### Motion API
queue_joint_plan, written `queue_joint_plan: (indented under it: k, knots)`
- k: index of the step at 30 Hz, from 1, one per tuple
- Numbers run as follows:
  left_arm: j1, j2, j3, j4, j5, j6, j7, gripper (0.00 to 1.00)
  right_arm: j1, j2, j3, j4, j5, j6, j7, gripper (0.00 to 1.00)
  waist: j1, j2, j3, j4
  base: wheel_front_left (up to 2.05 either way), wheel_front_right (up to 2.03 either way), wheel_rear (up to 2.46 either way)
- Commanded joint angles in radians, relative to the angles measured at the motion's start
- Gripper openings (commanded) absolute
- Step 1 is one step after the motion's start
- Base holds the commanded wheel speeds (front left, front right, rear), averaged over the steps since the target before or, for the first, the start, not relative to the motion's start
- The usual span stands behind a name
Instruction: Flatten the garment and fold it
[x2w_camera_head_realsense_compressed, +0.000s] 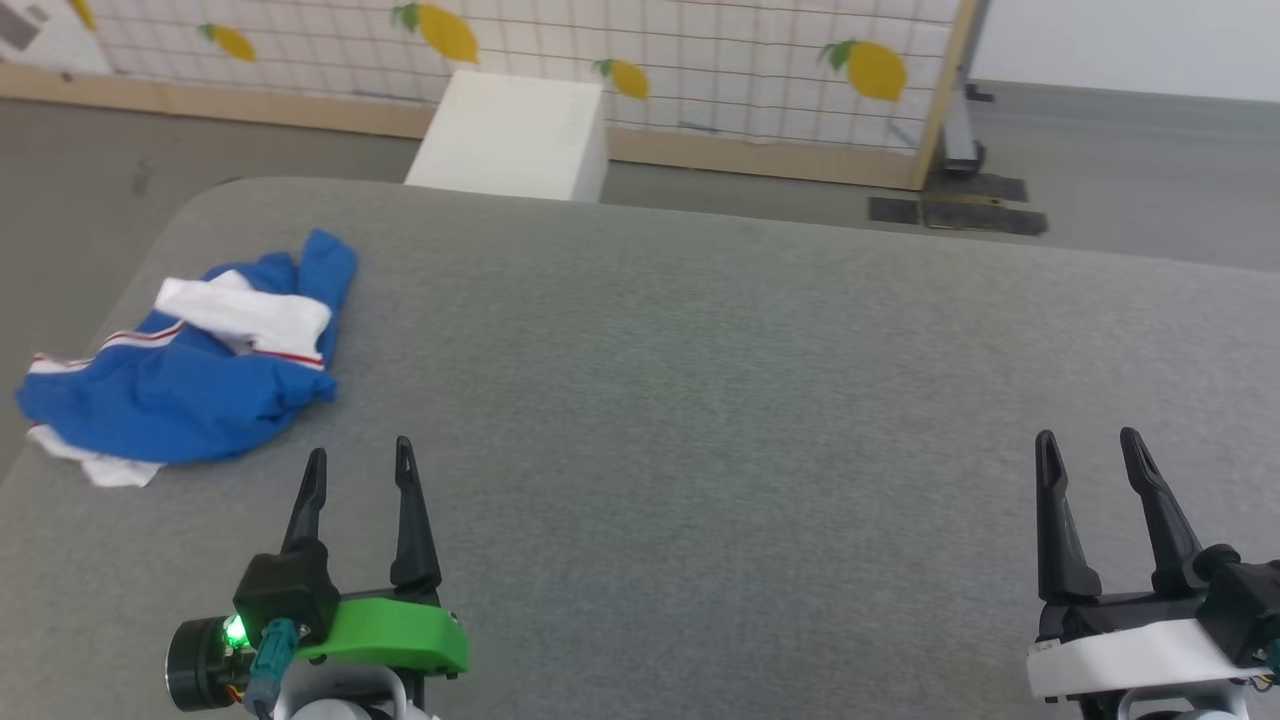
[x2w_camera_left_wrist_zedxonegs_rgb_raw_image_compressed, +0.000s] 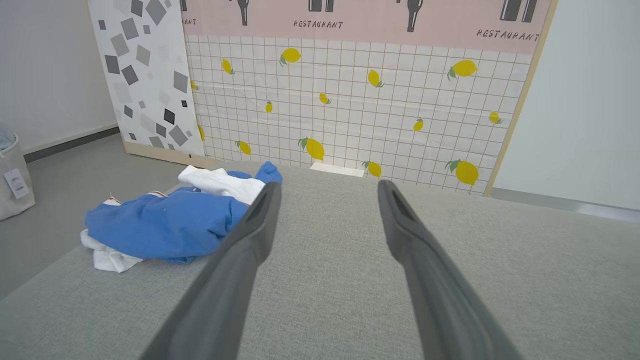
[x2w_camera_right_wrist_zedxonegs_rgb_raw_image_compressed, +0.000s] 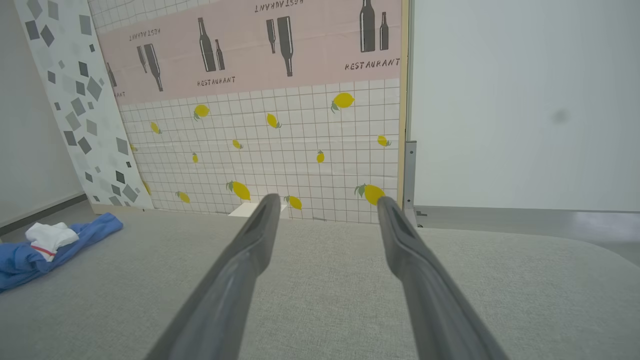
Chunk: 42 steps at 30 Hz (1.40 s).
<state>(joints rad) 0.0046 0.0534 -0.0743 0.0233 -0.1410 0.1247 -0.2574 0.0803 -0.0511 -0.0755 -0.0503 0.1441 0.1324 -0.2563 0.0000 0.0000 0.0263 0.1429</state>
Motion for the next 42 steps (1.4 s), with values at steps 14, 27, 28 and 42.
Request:
queue_joint_plan:
  k: [14,27,28,42]
  knots:
    - [-0.007,-0.003,0.048,-0.002,0.011,0.016,-0.004,1.00,0.005,0.001,0.007,-0.005,-0.026,-0.002,-0.006,1.00,0.0000,0.0000,0.013,0.257,0.00,0.00,0.00]
    - [0.001,-0.003,0.073,0.000,0.001,0.016,-0.004,1.00,0.006,0.001,0.021,0.006,-0.028,-0.002,-0.006,1.00,0.0000,0.0000,0.009,0.383,0.00,0.00,0.00]
    - [0.002,-0.003,0.074,0.001,0.000,0.015,-0.004,1.00,0.004,0.001,0.021,0.006,-0.028,-0.002,-0.006,1.00,0.0000,0.0000,0.009,0.388,0.00,0.00,0.00]
    - [-0.091,0.029,0.135,0.033,0.012,-0.039,-0.004,1.00,-0.009,0.001,0.038,0.002,-0.047,-0.002,-0.006,1.00,0.0000,0.0000,0.037,0.363,0.00,0.00,0.00]
